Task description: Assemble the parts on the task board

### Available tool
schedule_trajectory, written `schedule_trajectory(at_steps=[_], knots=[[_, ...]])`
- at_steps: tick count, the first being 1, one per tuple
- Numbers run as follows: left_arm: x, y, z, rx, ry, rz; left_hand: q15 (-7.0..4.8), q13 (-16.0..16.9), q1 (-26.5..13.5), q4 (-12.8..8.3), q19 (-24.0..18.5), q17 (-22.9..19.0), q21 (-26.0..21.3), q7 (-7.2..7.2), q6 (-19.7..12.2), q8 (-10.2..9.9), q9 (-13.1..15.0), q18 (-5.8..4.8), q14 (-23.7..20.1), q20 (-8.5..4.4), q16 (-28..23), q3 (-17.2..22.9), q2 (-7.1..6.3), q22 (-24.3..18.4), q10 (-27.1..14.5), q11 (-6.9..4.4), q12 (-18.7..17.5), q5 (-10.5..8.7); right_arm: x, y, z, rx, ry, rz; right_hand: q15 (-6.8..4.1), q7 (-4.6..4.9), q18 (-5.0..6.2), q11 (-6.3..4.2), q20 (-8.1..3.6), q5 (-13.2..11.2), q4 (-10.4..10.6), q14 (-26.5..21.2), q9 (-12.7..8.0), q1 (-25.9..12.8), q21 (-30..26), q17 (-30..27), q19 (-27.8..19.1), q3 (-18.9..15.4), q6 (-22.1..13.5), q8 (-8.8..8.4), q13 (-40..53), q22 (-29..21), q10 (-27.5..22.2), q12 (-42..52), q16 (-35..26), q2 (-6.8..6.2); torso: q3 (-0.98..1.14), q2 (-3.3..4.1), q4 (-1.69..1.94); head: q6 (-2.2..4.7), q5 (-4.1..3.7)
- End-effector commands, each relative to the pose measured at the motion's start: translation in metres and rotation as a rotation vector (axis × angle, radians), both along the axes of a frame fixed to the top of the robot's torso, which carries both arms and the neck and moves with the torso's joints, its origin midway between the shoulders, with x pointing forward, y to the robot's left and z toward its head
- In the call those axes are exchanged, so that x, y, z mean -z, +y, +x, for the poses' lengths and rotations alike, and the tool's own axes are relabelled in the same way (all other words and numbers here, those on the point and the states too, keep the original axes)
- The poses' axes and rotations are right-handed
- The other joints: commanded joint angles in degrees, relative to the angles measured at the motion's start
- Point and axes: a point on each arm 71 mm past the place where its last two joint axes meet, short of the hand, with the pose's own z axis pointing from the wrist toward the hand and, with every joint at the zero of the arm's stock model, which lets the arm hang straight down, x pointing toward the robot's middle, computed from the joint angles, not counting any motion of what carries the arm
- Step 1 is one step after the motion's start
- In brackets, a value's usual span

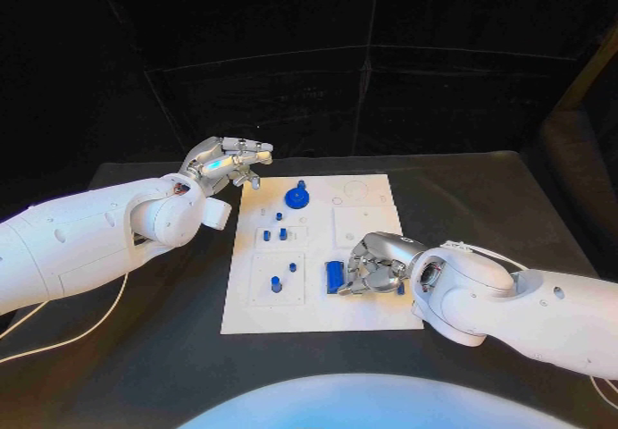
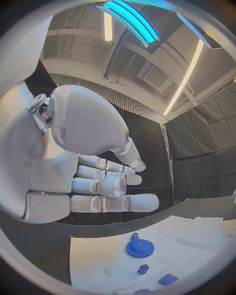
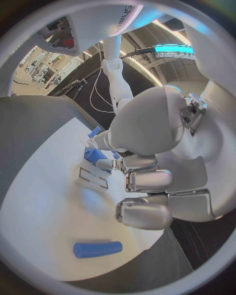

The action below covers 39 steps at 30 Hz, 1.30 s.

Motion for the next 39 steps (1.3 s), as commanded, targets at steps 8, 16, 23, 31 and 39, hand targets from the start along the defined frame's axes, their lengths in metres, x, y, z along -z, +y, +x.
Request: schedule_trajectory(at_steps=[8,16,23,31,39], knots=[[-0.001,0.0,0.0,0.011,-0.002,-0.007,-0.08,0.1,-0.2,-0.1,0.0,-0.1,-0.2,0.07,-0.4,0.3,0.0,1.16,-0.4,0.45,-0.2,-0.2,0.4,-0.1,-0.4,-0.09,0.4,0.07,0.0,-0.002,0.005,0.048,-0.03,-0.017,-0.41,-0.09,-0.69,-0.11,-0.17,0.5,-0.4,4.8,0.3,0.7,0.3,9.1,0.3,-0.3,0.7,0.48,2.7,0.2,0.3,0.0,0.1,1.33,0.02,-0.03,-0.08,-0.2,0.21],[-0.001,0.001,0.0,0.009,-0.002,-0.006,-0.08,0.1,-0.2,-0.1,0.0,-0.1,-0.2,0.07,-0.4,0.3,0.0,1.16,-0.4,0.45,-0.2,-0.2,0.4,-0.1,-0.4,-0.09,0.4,0.07,-0.001,-0.005,0.007,0.074,-0.046,-0.009,-0.45,-0.11,-0.69,-0.14,-0.2,0.5,0.0,4.8,0.4,0.0,0.3,9.1,0.3,-0.9,0.7,0.53,2.8,0.3,0.3,0.1,0.1,1.63,0.02,-0.02,-0.02,-0.26,0.23],[-0.001,0.001,-0.001,0.009,0.0,-0.005,-0.08,0.1,-0.2,-0.1,0.0,-0.1,-0.2,0.07,-0.4,0.3,0.0,1.16,-0.4,0.45,-0.2,-0.2,0.4,-0.1,-0.4,-0.09,0.4,0.07,0.0,-0.007,0.005,0.057,-0.018,-0.019,-0.41,-0.02,-0.63,-0.07,-0.19,0.3,0.0,4.7,0.5,-0.3,0.1,8.8,0.2,-1.8,0.4,0.42,2.5,0.0,0.1,-0.3,0.0,0.93,-0.01,0.01,-0.02,-0.17,0.16],[-0.001,0.002,-0.001,0.009,0.001,-0.005,-0.09,0.1,-0.1,-0.1,0.0,-0.2,-0.3,0.07,-0.5,0.4,0.0,1.18,-0.5,0.46,-0.2,-0.2,0.47,-0.1,-0.6,-0.1,0.6,0.07,-0.004,-0.03,0.002,0.105,-0.027,0.017,0.43,1.53,-0.53,1.11,0.36,1.8,-0.3,4.6,-0.9,0.5,-0.5,8.2,-0.2,-2.7,-3.6,-2.69,1.6,-0.9,-0.6,-1.4,-0.5,1.29,-0.08,0.0,-0.07,0.04,-0.51],[-0.001,0.003,-0.002,0.007,0.002,-0.004,-0.09,0.1,-0.1,-0.1,0.0,-0.2,-0.3,0.07,-0.5,0.4,0.0,1.18,-0.5,0.46,-0.2,-0.2,0.47,-0.1,-0.6,-0.1,0.6,0.07,-0.011,-0.08,0.0,0.219,-0.075,0.008,1.87,3.26,-0.31,2.68,1.87,5.4,-0.7,4.3,-5.0,1.8,-1.1,7.0,-0.6,-3.9,-4.7,-8.41,0.7,-1.8,-1.3,-2.7,-1.3,2.61,-0.21,-0.06,-0.12,0.38,-1.96]])
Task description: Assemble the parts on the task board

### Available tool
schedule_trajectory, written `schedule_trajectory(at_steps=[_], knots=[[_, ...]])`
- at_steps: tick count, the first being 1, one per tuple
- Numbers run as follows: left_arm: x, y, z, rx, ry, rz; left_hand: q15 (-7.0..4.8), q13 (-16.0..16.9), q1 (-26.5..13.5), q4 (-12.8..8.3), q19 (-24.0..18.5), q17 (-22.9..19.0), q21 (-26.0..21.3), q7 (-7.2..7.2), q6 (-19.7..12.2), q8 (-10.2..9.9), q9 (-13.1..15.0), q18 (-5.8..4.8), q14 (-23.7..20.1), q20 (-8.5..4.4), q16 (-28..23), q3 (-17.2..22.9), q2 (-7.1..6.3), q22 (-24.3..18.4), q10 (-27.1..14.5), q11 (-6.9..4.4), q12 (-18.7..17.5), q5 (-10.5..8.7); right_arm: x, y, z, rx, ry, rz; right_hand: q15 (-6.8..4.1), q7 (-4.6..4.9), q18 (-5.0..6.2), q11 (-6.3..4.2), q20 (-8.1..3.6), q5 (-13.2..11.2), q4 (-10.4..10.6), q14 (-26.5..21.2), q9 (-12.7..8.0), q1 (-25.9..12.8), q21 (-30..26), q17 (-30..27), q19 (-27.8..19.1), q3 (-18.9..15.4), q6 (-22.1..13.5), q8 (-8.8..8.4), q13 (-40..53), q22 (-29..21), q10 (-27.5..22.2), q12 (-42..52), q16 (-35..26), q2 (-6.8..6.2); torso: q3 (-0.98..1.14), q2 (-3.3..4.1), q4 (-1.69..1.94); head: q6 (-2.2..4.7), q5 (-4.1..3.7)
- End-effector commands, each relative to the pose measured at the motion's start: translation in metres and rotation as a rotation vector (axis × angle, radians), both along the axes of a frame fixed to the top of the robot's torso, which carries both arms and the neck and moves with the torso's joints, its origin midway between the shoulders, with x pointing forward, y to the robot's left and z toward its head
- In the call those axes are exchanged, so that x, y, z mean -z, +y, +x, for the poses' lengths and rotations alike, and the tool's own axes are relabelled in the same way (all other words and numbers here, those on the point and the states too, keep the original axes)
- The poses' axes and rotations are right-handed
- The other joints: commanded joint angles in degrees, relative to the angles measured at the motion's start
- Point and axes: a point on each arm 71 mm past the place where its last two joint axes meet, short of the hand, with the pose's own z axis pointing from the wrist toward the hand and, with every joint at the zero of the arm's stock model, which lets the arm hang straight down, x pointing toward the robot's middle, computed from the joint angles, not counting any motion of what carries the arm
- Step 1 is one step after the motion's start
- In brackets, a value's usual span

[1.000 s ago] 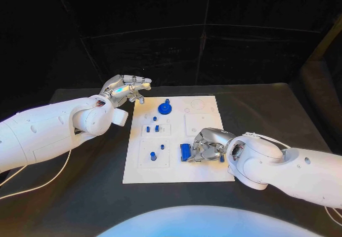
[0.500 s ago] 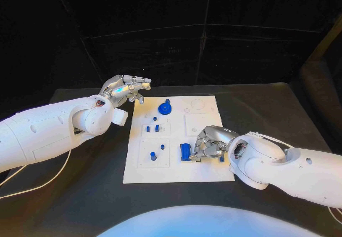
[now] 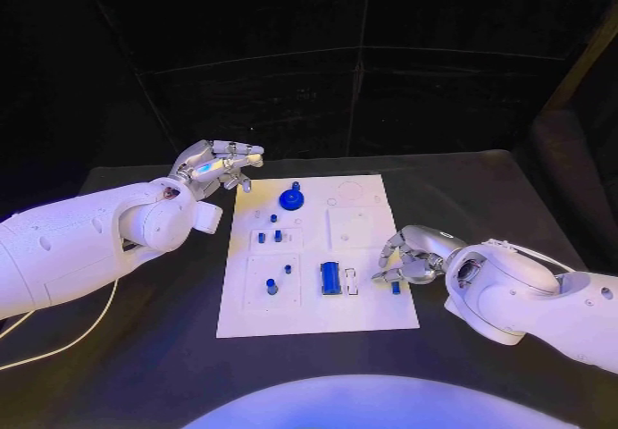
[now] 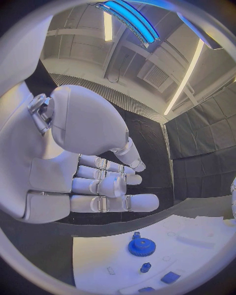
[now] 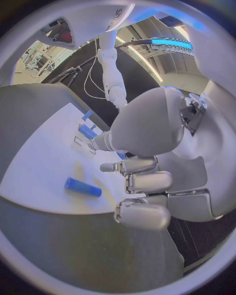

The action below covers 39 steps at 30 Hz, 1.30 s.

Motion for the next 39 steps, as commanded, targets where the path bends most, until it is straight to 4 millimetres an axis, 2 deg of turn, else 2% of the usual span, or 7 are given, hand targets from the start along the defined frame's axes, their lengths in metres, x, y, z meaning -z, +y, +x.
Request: schedule_trajectory(at_steps=[1,5,10,14,25,32,39], knots=[[-0.001,-0.002,-0.001,0.014,-0.001,-0.007,-0.09,0.1,-0.1,-0.1,0.0,0.0,-0.3,0.07,-0.5,0.4,0.0,1.17,-0.5,0.46,-0.2,-0.2,0.47,-0.1,-0.4,0.11,0.1,0.07,-0.007,-0.014,0.0,0.047,-0.055,0.033,0.53,0.38,-0.25,0.43,0.63,0.7,0.1,4.1,-0.8,0.5,-0.7,6.8,-0.3,-0.7,0.3,-0.94,0.3,-0.9,-0.4,-1.1,-0.7,0.25,-0.08,-0.03,-0.09,0.23,-0.79],[-0.001,-0.003,-0.001,0.017,-0.001,-0.009,-0.09,0.1,-0.1,-0.1,0.0,0.0,-0.3,0.07,-0.5,0.4,0.0,1.17,-0.5,0.46,-0.2,-0.2,0.47,-0.1,-0.4,0.11,0.1,0.07,-0.009,-0.026,-0.001,0.078,-0.083,0.001,0.49,0.17,-0.2,0.31,0.71,1.3,0.7,4.1,-1.3,-0.1,-0.8,6.7,-0.3,-1.4,1.8,-1.18,0.2,-1.1,-0.4,-1.2,-0.8,0.42,0.12,0.06,-0.18,0.47,-1.18],[-0.001,-0.004,-0.001,0.019,-0.001,-0.01,-0.09,0.1,-0.1,-0.1,0.0,0.0,-0.3,0.07,-0.5,0.4,0.0,1.17,-0.5,0.46,-0.2,-0.2,0.47,-0.1,-0.4,0.11,0.1,0.07,-0.008,-0.034,-0.001,0.097,-0.09,-0.044,0.24,-0.23,-0.21,-0.03,0.54,1.6,1.3,4.2,-1.6,-0.5,-0.8,7.0,-0.2,-1.9,3.4,-1.11,0.4,-0.9,-0.2,-1.0,-0.6,0.67,0.24,0.03,-0.38,0.54,-1.63],[-0.001,-0.004,-0.001,0.018,-0.001,-0.009,-0.09,0.1,-0.1,-0.1,0.0,0.0,-0.3,0.07,-0.5,0.4,0.0,1.17,-0.5,0.46,-0.2,-0.2,0.47,-0.1,-0.4,0.11,0.1,0.07,-0.005,-0.039,-0.001,0.093,-0.068,-0.1,-0.02,-0.58,-0.24,-0.31,0.31,1.1,2.3,4.2,-1.9,-1.4,-0.7,7.1,-0.1,-2.7,4.5,-1.18,0.4,-0.8,-0.1,-1.0,-0.6,0.74,0.11,0.03,-0.29,0.52,-1.92],[-0.001,-0.004,-0.001,0.019,0.0,-0.009,-0.09,0.1,-0.1,-0.1,0.0,0.0,-0.3,0.07,-0.5,0.4,0.0,1.17,-0.5,0.46,-0.2,-0.2,0.47,-0.1,-0.4,0.11,0.1,0.07,0.003,-0.033,0.002,0.054,-0.018,-0.15,-0.41,-1.21,-0.4,-0.82,-0.06,0.9,4.0,4.4,-2.1,-2.6,-0.3,7.8,0.2,-3.9,6.5,-0.97,0.9,0.1,0.3,-0.5,-0.3,-0.32,0.18,0.1,-0.19,0.5,-1.97],[-0.001,-0.004,-0.001,0.019,0.0,-0.009,-0.09,0.1,-0.1,-0.1,0.0,0.0,-0.3,0.07,-0.5,0.4,0.0,1.17,-0.5,0.46,-0.2,-0.2,0.47,-0.1,-0.4,0.11,0.1,0.07,0.005,-0.027,0.003,0.036,-0.007,-0.153,-0.63,-1.54,-0.4,-1.1,-0.25,0.9,3.9,4.4,-2.0,-1.5,-0.3,7.9,0.2,-3.6,7.5,-0.65,1.0,0.1,0.4,-0.5,-0.2,-0.55,0.12,0.08,-0.18,0.47,-2.03],[-0.001,-0.004,-0.001,0.02,0.0,-0.009,-0.09,0.1,-0.1,-0.1,0.0,0.0,-0.3,0.07,-0.5,0.4,0.0,1.17,-0.5,0.46,-0.2,-0.2,0.47,-0.1,-0.4,0.11,0.1,0.07,0.008,-0.021,0.004,0.011,0.008,-0.167,-0.8,-1.68,-0.43,-1.27,-0.46,0.9,2.3,4.4,-1.9,1.2,-0.3,7.9,0.3,-3.1,7.9,-0.59,1.0,0.2,0.4,-0.6,-0.2,-0.68,0.11,0.11,-0.16,0.44,-2.06]])
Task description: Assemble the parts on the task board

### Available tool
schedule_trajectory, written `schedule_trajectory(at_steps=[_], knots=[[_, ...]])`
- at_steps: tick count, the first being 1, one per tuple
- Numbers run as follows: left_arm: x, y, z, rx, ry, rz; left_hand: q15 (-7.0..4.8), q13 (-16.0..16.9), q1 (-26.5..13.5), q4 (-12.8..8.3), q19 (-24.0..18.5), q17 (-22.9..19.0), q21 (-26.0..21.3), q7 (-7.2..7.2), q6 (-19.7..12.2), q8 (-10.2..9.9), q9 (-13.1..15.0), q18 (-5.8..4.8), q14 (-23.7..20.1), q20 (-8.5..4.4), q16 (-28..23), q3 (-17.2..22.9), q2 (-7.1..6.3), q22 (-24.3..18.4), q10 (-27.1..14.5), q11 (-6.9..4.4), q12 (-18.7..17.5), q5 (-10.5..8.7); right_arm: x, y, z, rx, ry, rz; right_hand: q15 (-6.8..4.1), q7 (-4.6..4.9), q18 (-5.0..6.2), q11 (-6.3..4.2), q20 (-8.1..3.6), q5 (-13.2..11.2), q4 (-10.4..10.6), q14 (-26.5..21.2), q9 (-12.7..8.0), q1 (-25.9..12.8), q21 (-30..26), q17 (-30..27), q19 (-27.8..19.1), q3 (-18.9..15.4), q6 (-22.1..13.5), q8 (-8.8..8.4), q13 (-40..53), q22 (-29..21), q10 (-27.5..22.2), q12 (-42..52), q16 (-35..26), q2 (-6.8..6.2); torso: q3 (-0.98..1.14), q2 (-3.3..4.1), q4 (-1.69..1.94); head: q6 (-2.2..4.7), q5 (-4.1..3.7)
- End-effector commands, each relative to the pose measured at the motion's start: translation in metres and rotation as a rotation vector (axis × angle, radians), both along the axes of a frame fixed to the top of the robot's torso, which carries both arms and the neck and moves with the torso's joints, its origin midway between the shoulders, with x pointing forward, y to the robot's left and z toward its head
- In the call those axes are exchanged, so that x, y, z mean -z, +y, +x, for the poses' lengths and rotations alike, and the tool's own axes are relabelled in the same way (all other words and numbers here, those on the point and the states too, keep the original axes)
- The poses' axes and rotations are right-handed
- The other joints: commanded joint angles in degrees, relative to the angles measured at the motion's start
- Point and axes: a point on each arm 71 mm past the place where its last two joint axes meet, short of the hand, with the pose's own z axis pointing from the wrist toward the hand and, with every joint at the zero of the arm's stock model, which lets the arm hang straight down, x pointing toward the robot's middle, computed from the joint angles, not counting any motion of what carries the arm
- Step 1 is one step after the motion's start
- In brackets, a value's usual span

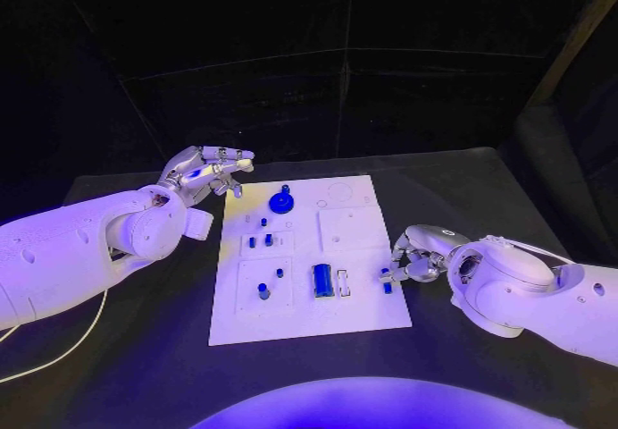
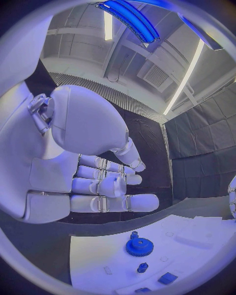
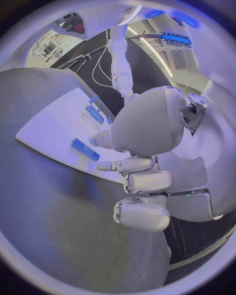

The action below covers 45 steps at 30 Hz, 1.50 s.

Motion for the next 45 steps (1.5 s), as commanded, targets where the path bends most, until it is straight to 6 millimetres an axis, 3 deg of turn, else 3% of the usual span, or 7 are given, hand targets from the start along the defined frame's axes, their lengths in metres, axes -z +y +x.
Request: schedule_trajectory(at_steps=[1,14,19,32,38,41,45], knots=[[-0.001,-0.001,0.0,0.013,-0.003,-0.008,-0.09,0.1,-0.1,-0.1,0.0,-0.1,-0.3,0.07,-0.5,0.4,0.0,1.17,-0.5,0.46,-0.2,-0.2,0.47,-0.1,-0.4,0.1,0.1,0.07,0.002,0.002,0.0,-0.026,0.024,-0.032,-0.45,-0.02,-0.44,-0.52,-0.31,-0.3,-0.7,4.3,0.1,1.5,0.3,7.9,0.1,0.1,0.5,0.38,1.0,0.1,0.1,0.1,0.3,0.31,-0.04,0.01,0.03,-0.05,-0.04],[-0.001,-0.001,0.0,0.013,-0.002,-0.007,-0.08,0.1,-0.1,-0.2,0.0,0.0,-0.3,0.07,-0.5,0.4,0.0,1.18,-0.5,0.47,-0.2,-0.2,0.47,-0.1,-0.4,0.11,0.2,0.07,0.009,0.009,0.0,-0.064,0.029,-0.072,-0.59,-0.14,-0.45,-0.67,-0.47,-0.4,-3.1,4.3,0.0,4.9,0.2,8.0,0.1,1.1,0.7,-0.03,0.9,0.1,0.0,-0.1,0.3,1.48,-0.06,0.05,0.04,-0.21,0.0],[-0.001,-0.001,0.0,0.013,-0.002,-0.007,-0.08,0.1,-0.1,-0.2,0.0,0.0,-0.3,0.08,-0.6,0.4,0.0,1.18,-0.5,0.48,-0.1,-0.3,0.48,-0.1,-0.5,0.12,0.3,0.07,0.011,0.013,0.001,-0.08,0.024,-0.087,-0.61,-0.1,-0.43,-0.66,-0.52,-2.9,-4.6,4.3,-0.2,6.9,0.1,7.9,0.0,2.1,0.7,-0.55,0.8,0.0,-0.2,-0.4,0.2,2.45,-0.06,0.08,0.11,-0.23,0.0],[0.0,-0.001,0.0,0.013,-0.001,-0.007,-0.08,0.1,-0.1,-0.2,0.0,0.0,-0.3,0.08,-0.6,0.4,0.0,1.18,-0.5,0.48,-0.1,-0.3,0.48,-0.1,-0.5,0.12,0.3,0.07,0.008,0.02,-0.001,-0.092,0.0,-0.076,-0.56,0.17,-0.46,-0.58,-0.53,-1.1,-8.0,4.3,-2.3,11.8,0.1,8.0,0.1,8.8,1.2,-4.27,0.6,0.2,-0.6,-1.0,0.2,5.81,-0.02,0.02,0.06,-0.32,0.26],[0.0,-0.001,0.0,0.014,0.0,-0.007,-0.08,0.1,-0.1,-0.2,0.0,0.0,-0.3,0.08,-0.6,0.4,0.0,1.18,-0.5,0.48,-0.1,-0.3,0.48,-0.1,-0.5,0.12,0.3,0.07,0.004,0.022,-0.003,-0.066,-0.016,-0.019,-0.57,0.15,-0.5,-0.61,-0.54,0.4,-7.7,4.4,-3.0,10.4,0.3,8.3,0.2,11.0,1.9,-5.55,0.9,0.5,-0.4,-0.9,0.4,5.33,-0.09,0.01,0.12,-0.36,0.19],[0.0,-0.001,0.0,0.015,0.001,-0.007,-0.08,0.1,-0.1,-0.2,0.0,0.0,-0.3,0.08,-0.6,0.4,0.0,1.18,-0.5,0.48,-0.1,-0.3,0.48,-0.1,-0.5,0.12,0.3,0.07,0.0,0.023,-0.005,-0.048,-0.03,0.031,-0.6,0.12,-0.53,-0.61,-0.56,2.5,-7.0,4.5,-3.4,8.7,0.4,8.6,0.3,13.4,2.5,-6.68,1.2,0.7,-0.2,-0.6,0.5,4.34,-0.11,0.04,0.19,-0.38,0.22],[0.001,-0.001,0.0,0.015,0.001,-0.007,-0.08,0.1,-0.1,-0.2,0.0,0.0,-0.3,0.08,-0.6,0.4,0.0,1.18,-0.5,0.48,-0.1,-0.3,0.48,-0.1,-0.5,0.12,0.3,0.07,-0.003,0.026,-0.006,-0.036,-0.046,0.08,-0.66,0.1,-0.54,-0.62,-0.6,3.2,-6.5,4.5,-3.7,7.6,0.4,8.7,0.4,15.6,3.0,-7.45,1.3,0.8,-0.1,-0.6,0.6,3.27,-0.1,0.03,0.19,-0.46,0.3]])
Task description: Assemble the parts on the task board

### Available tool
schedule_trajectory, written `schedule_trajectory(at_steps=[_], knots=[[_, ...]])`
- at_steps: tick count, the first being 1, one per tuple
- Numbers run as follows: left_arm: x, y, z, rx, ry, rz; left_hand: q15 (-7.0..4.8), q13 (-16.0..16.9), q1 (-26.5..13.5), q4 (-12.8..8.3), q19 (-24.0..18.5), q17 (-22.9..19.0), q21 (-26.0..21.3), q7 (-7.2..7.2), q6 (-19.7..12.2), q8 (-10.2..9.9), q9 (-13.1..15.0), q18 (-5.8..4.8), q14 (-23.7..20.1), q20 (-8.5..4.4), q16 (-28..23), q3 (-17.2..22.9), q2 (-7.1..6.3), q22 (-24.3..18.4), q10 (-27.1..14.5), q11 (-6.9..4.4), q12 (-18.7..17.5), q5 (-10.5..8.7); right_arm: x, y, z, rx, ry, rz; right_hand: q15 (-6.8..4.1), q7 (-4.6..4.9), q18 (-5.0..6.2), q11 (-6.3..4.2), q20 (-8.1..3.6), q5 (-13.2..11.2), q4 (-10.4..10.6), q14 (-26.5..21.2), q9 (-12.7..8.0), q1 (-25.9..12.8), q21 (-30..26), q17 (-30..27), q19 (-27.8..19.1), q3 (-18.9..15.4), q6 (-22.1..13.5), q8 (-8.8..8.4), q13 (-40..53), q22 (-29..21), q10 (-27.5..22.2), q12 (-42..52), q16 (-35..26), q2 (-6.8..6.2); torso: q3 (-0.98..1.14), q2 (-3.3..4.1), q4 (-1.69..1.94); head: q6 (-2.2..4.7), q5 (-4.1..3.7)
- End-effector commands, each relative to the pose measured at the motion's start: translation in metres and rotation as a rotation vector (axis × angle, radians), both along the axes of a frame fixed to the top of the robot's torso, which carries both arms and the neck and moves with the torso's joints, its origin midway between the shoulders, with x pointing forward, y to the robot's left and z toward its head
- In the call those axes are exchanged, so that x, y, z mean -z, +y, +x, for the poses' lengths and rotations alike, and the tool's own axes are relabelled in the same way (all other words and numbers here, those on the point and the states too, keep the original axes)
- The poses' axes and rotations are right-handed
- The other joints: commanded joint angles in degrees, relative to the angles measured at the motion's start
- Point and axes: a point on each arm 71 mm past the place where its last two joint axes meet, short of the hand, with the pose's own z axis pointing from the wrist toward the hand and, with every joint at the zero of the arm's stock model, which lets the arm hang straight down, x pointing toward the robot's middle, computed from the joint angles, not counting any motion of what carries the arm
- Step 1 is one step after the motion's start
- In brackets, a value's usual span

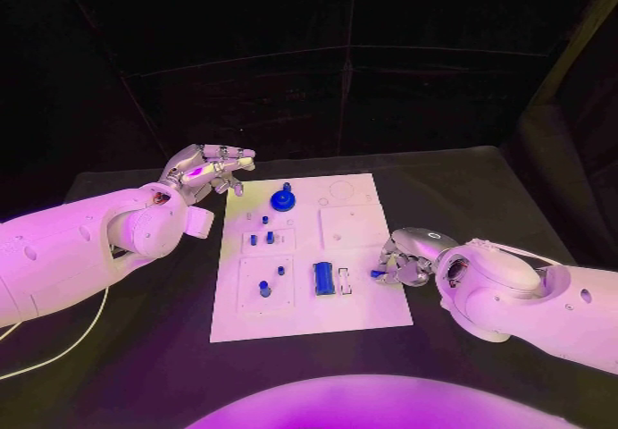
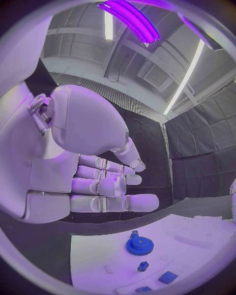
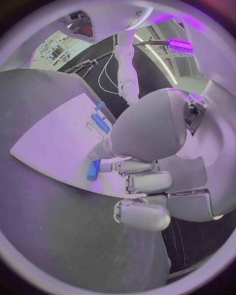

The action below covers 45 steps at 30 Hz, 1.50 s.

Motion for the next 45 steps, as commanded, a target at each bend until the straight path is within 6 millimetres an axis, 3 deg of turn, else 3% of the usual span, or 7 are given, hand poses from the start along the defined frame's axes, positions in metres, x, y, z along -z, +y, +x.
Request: schedule_trajectory(at_steps=[1,5,17,26,32,45], knots=[[-0.001,-0.001,0.0,0.013,-0.002,-0.007,-0.08,0.1,-0.1,-0.2,0.0,0.0,-0.3,-0.13,-0.3,0.2,0.0,1.18,-0.5,0.48,-0.1,-0.3,0.48,-0.1,-0.3,-0.09,0.3,0.07,-0.005,0.002,0.0,0.041,-0.025,0.093,-0.37,-0.07,-0.54,-0.05,-0.4,0.5,0.4,4.6,0.0,0.6,0.4,8.7,0.2,1.7,0.7,-0.58,-7.8,0.1,0.2,0.3,0.2,1.3,-0.02,0.02,0.05,-0.06,0.11],[0.0,-0.001,0.0,0.014,-0.002,-0.007,-0.08,0.1,-0.1,-0.2,0.0,0.0,-0.3,-0.13,-0.3,0.2,0.0,1.18,-0.5,0.48,-0.1,-0.3,0.48,-0.1,-0.3,-0.09,0.3,0.07,-0.008,0.007,-0.001,0.044,-0.034,0.143,-0.38,-0.11,-0.55,-0.07,-0.44,0.7,0.9,4.6,-0.1,-0.6,0.5,8.9,0.2,4.8,1.3,-1.36,-7.5,0.3,0.4,0.5,0.3,-0.35,-0.04,0.05,0.04,-0.09,0.21],[0.0,-0.002,-0.001,0.017,-0.001,-0.008,-0.08,0.1,-0.1,-0.2,0.0,0.0,-0.3,-0.13,-0.3,0.2,0.0,1.18,-0.5,0.48,-0.1,-0.3,0.48,-0.1,-0.3,-0.09,0.3,0.07,-0.002,0.023,-0.001,0.055,0.05,0.21,-0.48,-0.27,-0.6,-0.16,-0.49,0.8,2.1,4.7,0.0,-3.8,0.7,9.3,0.3,10.3,2.5,-2.24,-7.2,0.7,0.7,0.7,0.5,-3.38,-0.07,0.04,-0.01,-0.32,0.32],[0.0,-0.002,-0.001,0.019,0.0,-0.009,-0.08,0.1,-0.1,-0.2,0.0,0.0,-0.3,-0.13,-0.3,0.2,0.0,1.18,-0.5,0.48,-0.1,-0.3,0.48,-0.1,-0.3,-0.09,0.3,0.07,0.007,0.039,0.002,0.05,0.135,0.196,-0.81,-0.95,-0.68,-0.68,-0.75,1.1,3.3,4.8,0.7,-6.4,0.9,9.5,0.5,12.1,4.0,-1.53,-7.0,1.2,1.0,0.9,0.7,-4.43,-0.07,0.09,0.02,-0.47,0.43],[0.0,-0.002,-0.001,0.019,0.001,-0.009,-0.08,0.1,-0.1,-0.2,0.0,0.0,-0.3,-0.13,-0.3,0.2,0.0,1.18,-0.5,0.48,-0.1,-0.3,0.48,-0.1,-0.3,-0.09,0.3,0.07,0.009,0.043,0.004,0.064,0.151,0.194,-1.2,-1.6,-0.75,-1.2,-1.11,5.1,3.7,4.8,1.8,-8.1,1.2,9.8,0.7,13.0,5.2,-0.43,-6.9,1.6,1.3,1.0,0.9,-5.43,-0.01,0.06,-0.04,-0.62,0.63],[0.0,-0.002,-0.001,0.021,0.003,-0.009,-0.08,0.1,0.0,-0.3,0.0,-0.1,-0.4,-0.12,-0.4,0.3,0.0,1.19,-0.5,0.48,-0.1,-0.2,0.54,-0.1,-0.5,-0.08,0.4,0.08,0.012,0.046,0.007,0.081,0.157,0.194,-1.61,-2.2,-1.05,-1.69,-1.52,6.7,6.0,5.1,3.9,-12.3,2.1,11.0,1.2,11.4,6.1,1.59,-5.5,3.2,2.3,2.6,1.7,-6.04,-0.03,0.05,-0.01,-0.63,0.69]])
